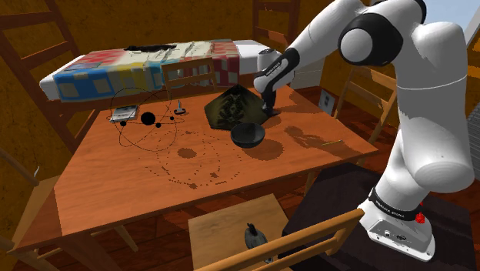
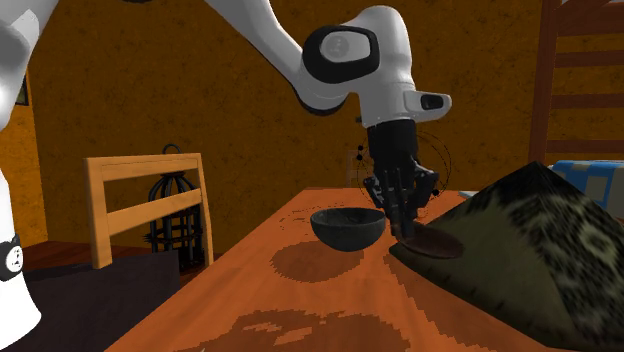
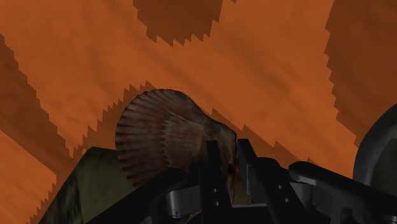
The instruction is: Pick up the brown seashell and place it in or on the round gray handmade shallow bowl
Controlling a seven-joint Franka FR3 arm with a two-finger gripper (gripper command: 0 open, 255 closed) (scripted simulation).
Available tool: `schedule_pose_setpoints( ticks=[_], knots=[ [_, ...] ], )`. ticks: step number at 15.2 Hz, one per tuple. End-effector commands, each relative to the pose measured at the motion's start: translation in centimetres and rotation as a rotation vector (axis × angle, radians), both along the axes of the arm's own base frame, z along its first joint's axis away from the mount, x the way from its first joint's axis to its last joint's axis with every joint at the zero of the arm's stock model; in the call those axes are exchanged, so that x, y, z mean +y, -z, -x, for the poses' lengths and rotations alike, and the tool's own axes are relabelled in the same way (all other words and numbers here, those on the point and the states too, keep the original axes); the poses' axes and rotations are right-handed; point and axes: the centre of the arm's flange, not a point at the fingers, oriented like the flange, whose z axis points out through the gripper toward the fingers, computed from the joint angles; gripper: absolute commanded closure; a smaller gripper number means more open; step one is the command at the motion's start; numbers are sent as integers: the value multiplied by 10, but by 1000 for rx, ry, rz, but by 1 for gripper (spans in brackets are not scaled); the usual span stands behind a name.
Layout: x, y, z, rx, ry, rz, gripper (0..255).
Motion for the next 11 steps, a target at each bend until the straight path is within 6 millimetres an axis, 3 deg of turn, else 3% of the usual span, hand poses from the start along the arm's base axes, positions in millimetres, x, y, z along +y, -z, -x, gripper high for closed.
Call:
schedule_pose_setpoints(
  ticks=[1, 11],
  knots=[
    [0, -11, 0, 0, 0, 0, 255],
    [0, -64, 0, 0, 0, 0, 255]
  ],
)
